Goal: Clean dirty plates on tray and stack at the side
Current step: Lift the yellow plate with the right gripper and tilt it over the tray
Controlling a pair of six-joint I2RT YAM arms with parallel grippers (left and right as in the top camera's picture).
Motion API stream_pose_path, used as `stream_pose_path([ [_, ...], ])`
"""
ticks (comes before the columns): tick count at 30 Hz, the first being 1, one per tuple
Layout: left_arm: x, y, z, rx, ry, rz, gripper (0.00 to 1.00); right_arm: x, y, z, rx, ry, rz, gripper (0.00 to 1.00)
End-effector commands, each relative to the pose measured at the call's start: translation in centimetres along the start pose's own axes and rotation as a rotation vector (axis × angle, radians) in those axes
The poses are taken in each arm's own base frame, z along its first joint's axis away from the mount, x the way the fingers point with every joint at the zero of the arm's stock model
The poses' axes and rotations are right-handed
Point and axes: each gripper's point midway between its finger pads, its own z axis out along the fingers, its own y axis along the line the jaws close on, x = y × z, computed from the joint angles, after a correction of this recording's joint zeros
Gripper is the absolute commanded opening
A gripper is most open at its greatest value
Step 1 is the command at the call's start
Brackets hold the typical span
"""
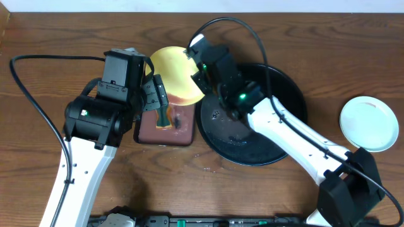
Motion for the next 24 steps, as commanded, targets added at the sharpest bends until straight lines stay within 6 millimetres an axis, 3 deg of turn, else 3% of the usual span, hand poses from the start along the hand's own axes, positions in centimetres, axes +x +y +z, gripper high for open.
stream_pose_path([
  [1,-0.3,0.0,-0.3,0.002,-0.008,0.005,0.84,-1.8,-0.8,-1.7,0.119,-0.037,-0.089,0.01],
  [14,-0.3,0.0,-0.3,0.002,-0.008,0.005,0.84,-4.6,-2.1,-5.5,0.407,-0.083,-0.180,0.01],
  [24,-0.3,0.0,-0.3,0.002,-0.008,0.005,0.84,-5.3,-1.3,-6.0,0.422,-0.100,-0.230,0.01],
])
